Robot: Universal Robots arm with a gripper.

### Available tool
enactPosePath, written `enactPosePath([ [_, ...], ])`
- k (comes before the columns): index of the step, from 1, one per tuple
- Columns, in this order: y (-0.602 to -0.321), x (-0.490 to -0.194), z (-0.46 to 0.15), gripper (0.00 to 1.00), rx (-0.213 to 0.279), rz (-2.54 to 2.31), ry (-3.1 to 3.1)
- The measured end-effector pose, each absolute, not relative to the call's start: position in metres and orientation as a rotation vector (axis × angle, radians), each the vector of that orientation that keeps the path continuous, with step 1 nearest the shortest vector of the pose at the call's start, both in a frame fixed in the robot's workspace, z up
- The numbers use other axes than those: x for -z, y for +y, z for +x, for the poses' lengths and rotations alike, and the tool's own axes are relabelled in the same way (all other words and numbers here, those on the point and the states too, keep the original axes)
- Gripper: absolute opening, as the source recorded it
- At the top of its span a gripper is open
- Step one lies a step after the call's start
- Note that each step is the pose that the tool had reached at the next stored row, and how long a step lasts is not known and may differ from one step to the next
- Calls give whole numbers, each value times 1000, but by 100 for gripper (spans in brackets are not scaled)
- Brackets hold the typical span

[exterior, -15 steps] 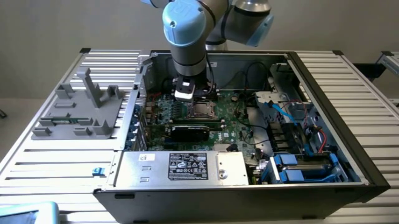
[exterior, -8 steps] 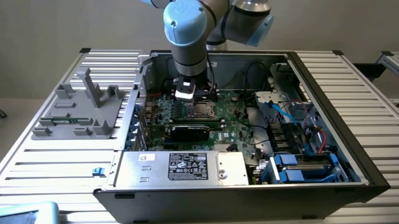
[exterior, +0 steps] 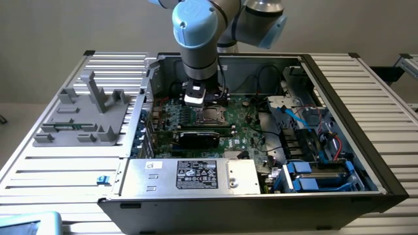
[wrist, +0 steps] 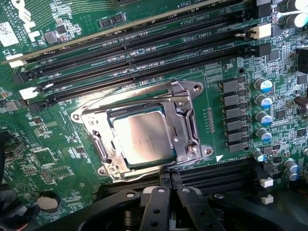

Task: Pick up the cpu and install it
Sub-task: 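Install the first cpu locking lever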

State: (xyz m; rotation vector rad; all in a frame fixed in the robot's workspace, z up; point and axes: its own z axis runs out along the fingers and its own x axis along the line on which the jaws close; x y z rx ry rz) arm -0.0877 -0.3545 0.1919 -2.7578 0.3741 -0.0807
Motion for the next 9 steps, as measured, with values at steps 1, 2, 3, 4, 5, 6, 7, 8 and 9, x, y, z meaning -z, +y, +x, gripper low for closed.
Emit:
enactPosePath([
  [1,-355,-192,-87,12,81,-2758,375],
  [2,-355,-192,-87,12,81,-2758,376],
  [3,-355,-192,-87,12,81,-2759,377],
  [4,-355,-192,-87,12,82,-2759,378],
  [5,-355,-192,-87,12,82,-2759,379],
  [6,-355,-192,-86,12,82,-2759,379],
  [7,-355,-192,-86,12,82,-2759,380],
  [8,-355,-192,-86,12,83,-2760,381],
  [9,-355,-192,-86,12,83,-2760,382],
])
